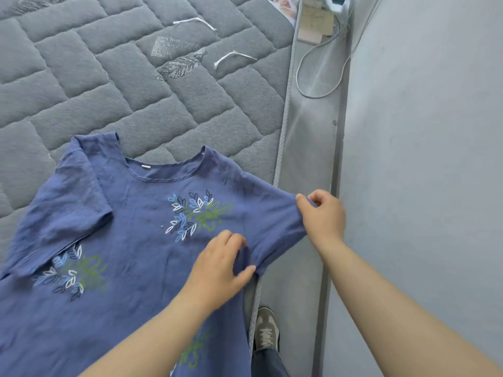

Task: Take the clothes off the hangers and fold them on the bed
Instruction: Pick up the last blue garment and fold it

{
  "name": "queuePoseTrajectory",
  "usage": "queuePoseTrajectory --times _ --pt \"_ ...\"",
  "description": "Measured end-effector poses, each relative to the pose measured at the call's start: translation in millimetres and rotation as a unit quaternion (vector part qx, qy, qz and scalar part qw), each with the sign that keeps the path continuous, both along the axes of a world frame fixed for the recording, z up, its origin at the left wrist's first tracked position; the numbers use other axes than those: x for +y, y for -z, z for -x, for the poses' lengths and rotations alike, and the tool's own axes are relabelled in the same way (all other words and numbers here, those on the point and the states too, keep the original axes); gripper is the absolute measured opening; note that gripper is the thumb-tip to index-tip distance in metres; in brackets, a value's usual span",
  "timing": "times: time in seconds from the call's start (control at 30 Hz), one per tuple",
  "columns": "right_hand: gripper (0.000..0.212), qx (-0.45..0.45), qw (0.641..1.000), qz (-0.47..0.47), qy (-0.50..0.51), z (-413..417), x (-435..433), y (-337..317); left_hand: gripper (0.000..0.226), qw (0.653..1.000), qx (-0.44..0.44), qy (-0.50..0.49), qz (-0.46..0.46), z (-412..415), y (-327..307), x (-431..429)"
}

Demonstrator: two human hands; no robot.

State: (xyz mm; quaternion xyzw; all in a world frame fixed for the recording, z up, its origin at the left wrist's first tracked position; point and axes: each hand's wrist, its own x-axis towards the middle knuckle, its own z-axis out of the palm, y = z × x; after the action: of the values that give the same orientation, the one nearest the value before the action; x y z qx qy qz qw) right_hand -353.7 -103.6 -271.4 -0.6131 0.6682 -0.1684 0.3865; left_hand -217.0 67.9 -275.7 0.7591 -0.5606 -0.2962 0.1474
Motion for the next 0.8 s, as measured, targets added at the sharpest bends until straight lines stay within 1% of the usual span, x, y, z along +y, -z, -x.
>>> queuePoseTrajectory --times 0.07,0.17,0.23,0.3,0.4,0.5,0.57,0.63,0.67,0.7,0.73,0.77,0.8 --pt "0.04 -0.024 0.999 -0.015 -0.03 2 -1 -3 0.046 0.996 -0.06 0.018 -0.066 12 7 0" --pt "0.043 -0.029 0.995 -0.054 -0.079 0 0 -1 0.042 0.984 -0.155 0.009 -0.091 28 10 -10" --pt "0.041 -0.023 0.993 -0.071 -0.087 -1 1 3 0.041 0.983 -0.173 0.007 -0.067 34 7 -17" --pt "0.038 -0.029 0.994 -0.077 -0.078 -1 0 6 0.04 0.984 -0.175 0.014 -0.017 36 6 -20" --pt "0.034 -0.067 0.992 -0.092 -0.05 0 -1 3 0.034 0.985 -0.166 -0.003 0.044 36 3 -20" --pt "0.03 -0.118 0.983 -0.137 -0.02 0 0 -6 0.028 0.99 -0.086 -0.08 0.076 38 -3 -7" --pt "0.025 -0.141 0.978 -0.155 -0.015 -5 1 -17 0.02 0.985 -0.019 -0.141 0.099 39 -7 7" --pt "0.023 -0.153 0.976 -0.153 -0.027 -17 6 -30 0.015 0.973 0.05 -0.208 0.086 39 -12 22" --pt "0.023 -0.163 0.975 -0.148 -0.038 -26 10 -36 0.015 0.96 0.097 -0.252 0.072 40 -15 29" --pt "0.025 -0.173 0.974 -0.137 -0.054 -37 16 -42 0.013 0.937 0.156 -0.305 0.062 40 -18 33" --pt "0.03 -0.178 0.974 -0.12 -0.076 -49 22 -48 0.013 0.902 0.228 -0.363 0.054 39 -22 36" --pt "0.035 -0.184 0.972 -0.106 -0.101 -63 30 -53 0.013 0.852 0.303 -0.423 0.047 38 -26 38" --pt "0.037 -0.193 0.968 -0.098 -0.128 -78 40 -57 0.013 0.794 0.372 -0.479 0.04 35 -28 39"
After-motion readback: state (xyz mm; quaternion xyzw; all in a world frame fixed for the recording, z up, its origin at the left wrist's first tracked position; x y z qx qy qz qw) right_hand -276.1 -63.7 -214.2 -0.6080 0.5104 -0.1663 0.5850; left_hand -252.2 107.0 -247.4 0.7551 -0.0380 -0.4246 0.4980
